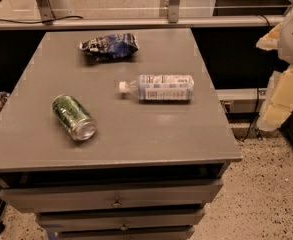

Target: Place blue plastic bottle upright

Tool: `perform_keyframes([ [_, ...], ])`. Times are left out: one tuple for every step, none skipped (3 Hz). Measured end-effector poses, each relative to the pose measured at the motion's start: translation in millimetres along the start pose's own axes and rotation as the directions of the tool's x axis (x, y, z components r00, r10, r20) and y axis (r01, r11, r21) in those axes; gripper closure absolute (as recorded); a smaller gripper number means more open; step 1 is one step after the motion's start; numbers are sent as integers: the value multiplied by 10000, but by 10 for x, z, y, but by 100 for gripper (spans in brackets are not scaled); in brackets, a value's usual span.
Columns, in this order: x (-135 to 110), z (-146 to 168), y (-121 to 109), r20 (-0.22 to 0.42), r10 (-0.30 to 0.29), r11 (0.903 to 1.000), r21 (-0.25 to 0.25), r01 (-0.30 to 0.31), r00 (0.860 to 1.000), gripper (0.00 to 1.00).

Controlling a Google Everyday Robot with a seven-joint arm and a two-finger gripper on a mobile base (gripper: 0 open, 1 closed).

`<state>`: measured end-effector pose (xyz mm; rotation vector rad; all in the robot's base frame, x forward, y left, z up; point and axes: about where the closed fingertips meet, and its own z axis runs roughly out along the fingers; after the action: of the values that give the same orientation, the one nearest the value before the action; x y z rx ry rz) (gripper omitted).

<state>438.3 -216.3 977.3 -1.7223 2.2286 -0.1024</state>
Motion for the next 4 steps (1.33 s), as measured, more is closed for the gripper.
perform_keyframes([
  [0, 0, 0, 1, 0, 10000, 2, 0, 10000, 0],
  [-36, 112, -144, 222, -131, 9999, -11, 131, 9997, 0],
  [-345, 465, -237, 373, -657, 9971, -350, 670, 9971, 0],
  [-741, 853, -140, 400, -1123, 9905, -749, 1151, 9929, 0],
])
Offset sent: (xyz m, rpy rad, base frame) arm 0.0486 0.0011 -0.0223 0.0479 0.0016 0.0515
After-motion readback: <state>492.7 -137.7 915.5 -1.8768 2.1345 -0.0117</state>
